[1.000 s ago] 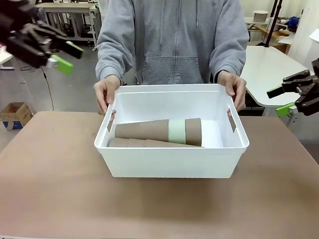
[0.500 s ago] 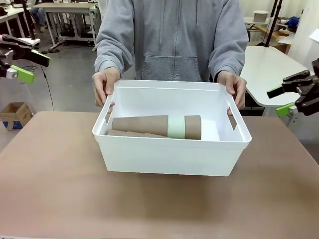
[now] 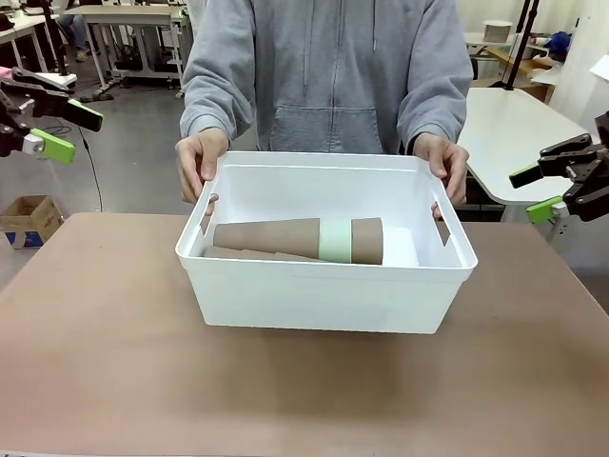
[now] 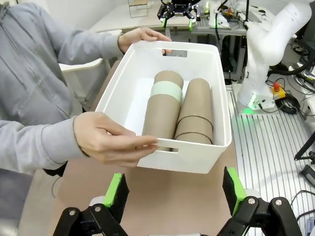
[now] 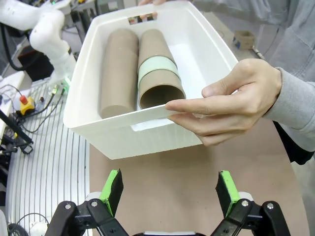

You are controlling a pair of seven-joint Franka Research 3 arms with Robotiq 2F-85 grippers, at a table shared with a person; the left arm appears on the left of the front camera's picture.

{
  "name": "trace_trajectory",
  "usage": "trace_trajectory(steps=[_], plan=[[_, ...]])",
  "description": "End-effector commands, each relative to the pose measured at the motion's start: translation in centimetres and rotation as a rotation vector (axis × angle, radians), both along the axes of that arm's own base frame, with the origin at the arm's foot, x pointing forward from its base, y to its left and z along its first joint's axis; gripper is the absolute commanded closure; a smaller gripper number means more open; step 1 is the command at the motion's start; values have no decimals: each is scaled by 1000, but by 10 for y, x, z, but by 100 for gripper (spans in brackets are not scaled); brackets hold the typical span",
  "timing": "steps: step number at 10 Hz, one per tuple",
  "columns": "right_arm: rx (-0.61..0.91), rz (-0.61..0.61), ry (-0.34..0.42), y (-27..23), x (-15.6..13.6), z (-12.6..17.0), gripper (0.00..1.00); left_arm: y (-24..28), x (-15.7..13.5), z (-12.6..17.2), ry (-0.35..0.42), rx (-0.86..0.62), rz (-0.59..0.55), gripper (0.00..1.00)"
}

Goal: Stack the cups and store them in the basket.
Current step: Place the stack of Reusable plastic cups into the Pantry Basket.

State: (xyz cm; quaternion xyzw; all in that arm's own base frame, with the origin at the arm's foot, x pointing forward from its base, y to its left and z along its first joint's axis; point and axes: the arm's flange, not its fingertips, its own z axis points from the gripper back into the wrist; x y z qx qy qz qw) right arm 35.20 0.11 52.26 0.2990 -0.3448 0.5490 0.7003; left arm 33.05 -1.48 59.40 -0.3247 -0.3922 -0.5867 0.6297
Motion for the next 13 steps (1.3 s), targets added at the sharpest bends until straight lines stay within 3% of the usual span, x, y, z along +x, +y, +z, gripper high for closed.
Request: trace_trajectory(steps=[1, 13], plan=[[20, -13, 8, 2, -1, 1, 0, 0, 1, 2, -5, -23, -6, 0], [20, -13, 8, 2, -1, 1, 0, 0, 1, 2, -5, -23, -6, 0]])
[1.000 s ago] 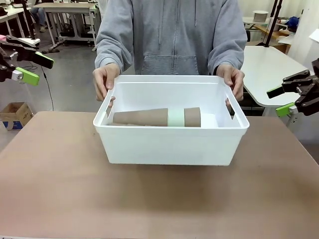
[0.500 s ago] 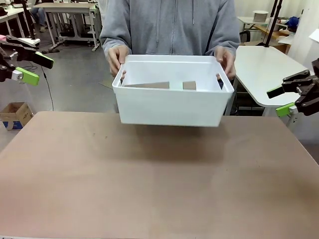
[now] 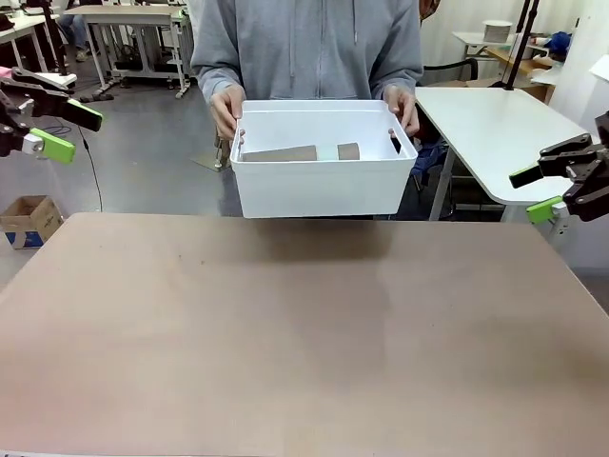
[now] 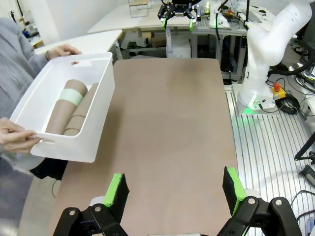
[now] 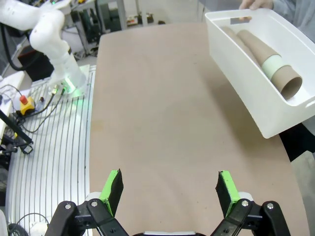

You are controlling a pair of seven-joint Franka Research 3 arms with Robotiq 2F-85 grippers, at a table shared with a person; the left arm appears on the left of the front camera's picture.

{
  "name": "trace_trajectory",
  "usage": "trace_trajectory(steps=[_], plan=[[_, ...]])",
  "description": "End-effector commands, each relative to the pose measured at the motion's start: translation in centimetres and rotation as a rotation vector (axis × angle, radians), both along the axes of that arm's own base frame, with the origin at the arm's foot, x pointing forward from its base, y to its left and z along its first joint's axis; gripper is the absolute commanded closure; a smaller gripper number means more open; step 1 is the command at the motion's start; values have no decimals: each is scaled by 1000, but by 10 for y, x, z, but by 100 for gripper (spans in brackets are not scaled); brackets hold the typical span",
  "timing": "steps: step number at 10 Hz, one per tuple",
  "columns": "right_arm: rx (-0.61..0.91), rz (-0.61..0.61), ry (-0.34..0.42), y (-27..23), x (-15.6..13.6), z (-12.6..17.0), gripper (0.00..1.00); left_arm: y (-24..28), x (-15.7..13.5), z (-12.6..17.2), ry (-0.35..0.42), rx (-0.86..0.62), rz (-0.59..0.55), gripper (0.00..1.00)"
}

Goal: Stack the cups and store them in the basket.
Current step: Place the stack of Reusable plastic cups into the Pantry Basket.

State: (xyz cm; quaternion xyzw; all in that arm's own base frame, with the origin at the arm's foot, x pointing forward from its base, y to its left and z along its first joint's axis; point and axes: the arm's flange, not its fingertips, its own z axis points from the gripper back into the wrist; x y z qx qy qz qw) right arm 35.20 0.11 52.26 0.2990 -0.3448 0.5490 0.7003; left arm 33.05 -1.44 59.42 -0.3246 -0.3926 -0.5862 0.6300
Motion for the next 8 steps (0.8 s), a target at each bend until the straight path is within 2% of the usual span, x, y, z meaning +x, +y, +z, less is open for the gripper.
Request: trace_trajectory(steps=[1, 8], plan=[[20, -13, 8, 2, -1, 1, 0, 0, 1, 2, -5, -23, -7, 0], [20, -13, 8, 2, -1, 1, 0, 0, 1, 2, -5, -23, -7, 0]])
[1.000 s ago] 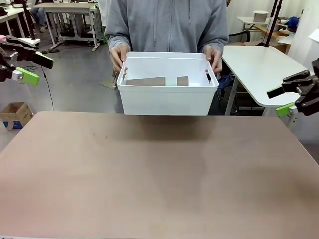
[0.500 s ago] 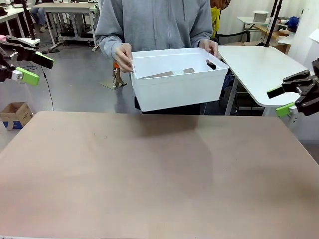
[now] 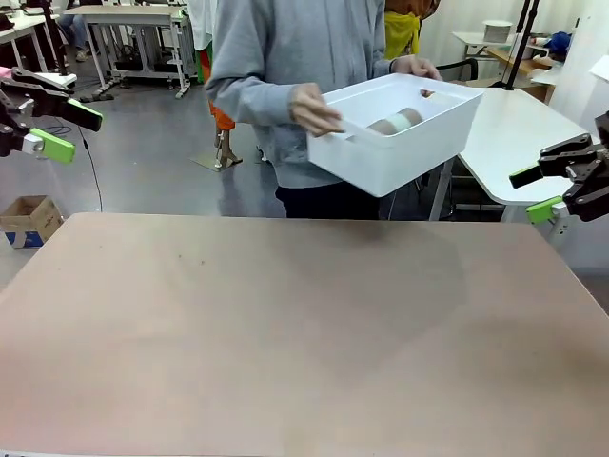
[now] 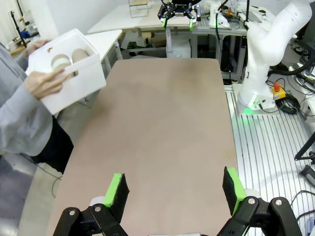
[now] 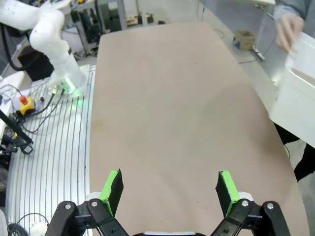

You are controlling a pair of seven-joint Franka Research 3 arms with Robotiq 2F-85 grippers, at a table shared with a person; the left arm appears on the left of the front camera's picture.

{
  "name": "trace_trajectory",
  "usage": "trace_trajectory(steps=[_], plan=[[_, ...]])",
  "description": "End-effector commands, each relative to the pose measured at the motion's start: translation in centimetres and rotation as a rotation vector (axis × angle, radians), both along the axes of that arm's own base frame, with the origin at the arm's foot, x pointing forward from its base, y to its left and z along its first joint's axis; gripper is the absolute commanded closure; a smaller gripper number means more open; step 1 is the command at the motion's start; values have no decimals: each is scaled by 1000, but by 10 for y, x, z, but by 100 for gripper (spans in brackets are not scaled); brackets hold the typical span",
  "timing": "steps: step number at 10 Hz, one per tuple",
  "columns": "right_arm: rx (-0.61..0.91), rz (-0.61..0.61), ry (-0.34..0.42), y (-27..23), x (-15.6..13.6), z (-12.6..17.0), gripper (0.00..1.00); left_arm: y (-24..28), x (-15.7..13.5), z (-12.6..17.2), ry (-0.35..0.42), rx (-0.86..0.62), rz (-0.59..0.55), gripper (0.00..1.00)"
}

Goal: Stack the cups and store them in the basket.
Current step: Place the stack of Reusable plastic cups into the Pantry Basket.

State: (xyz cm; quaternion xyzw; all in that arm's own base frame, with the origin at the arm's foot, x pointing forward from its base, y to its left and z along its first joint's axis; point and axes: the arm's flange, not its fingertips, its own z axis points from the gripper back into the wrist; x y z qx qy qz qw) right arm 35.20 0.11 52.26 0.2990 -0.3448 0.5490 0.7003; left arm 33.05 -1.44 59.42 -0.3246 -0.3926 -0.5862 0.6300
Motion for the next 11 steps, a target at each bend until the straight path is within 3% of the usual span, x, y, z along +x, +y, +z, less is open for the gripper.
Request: trace_trajectory(steps=[1, 11], plan=[[20, -13, 8, 2, -1, 1, 0, 0, 1, 2, -5, -23, -7, 0], [20, -13, 8, 2, -1, 1, 0, 0, 1, 2, -5, -23, -7, 0]])
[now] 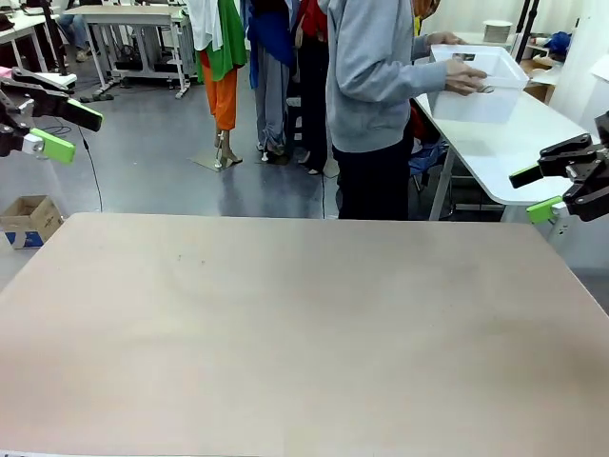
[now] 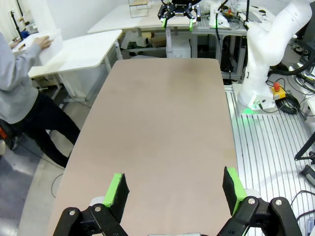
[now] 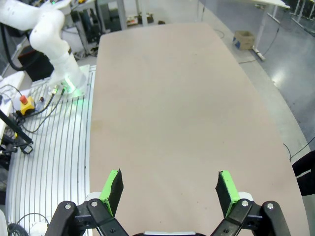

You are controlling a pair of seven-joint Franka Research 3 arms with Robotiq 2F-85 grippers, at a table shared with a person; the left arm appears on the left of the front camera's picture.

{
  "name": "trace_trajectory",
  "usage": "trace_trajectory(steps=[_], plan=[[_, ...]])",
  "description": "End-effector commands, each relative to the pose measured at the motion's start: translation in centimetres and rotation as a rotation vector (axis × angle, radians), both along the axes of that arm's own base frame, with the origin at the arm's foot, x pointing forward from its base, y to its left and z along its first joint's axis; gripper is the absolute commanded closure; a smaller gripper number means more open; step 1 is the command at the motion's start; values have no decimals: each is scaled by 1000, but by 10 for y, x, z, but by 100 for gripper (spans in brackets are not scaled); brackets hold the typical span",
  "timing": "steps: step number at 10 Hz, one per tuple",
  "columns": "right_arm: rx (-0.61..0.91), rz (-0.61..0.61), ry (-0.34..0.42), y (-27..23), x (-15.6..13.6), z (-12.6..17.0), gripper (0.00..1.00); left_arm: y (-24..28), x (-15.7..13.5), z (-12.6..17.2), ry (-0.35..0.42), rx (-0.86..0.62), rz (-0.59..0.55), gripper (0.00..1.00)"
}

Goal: Stack the cups and store them in the basket.
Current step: Place the stack of Reusable plastic cups into the Pantry Basket.

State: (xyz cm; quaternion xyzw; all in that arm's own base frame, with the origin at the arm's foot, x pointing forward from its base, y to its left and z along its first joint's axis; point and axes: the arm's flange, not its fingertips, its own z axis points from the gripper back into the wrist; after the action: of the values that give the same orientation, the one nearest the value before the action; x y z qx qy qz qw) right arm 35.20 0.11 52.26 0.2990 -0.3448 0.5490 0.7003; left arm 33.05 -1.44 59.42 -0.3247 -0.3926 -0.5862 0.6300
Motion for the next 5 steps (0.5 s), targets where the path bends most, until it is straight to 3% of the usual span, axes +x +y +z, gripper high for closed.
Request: trace_trajectory(steps=[1, 5], plan=[[20, -13, 8, 2, -1, 1, 0, 0, 1, 2, -5, -23, -7, 0], [20, -13, 8, 2, -1, 1, 0, 0, 1, 2, -5, -23, -7, 0]])
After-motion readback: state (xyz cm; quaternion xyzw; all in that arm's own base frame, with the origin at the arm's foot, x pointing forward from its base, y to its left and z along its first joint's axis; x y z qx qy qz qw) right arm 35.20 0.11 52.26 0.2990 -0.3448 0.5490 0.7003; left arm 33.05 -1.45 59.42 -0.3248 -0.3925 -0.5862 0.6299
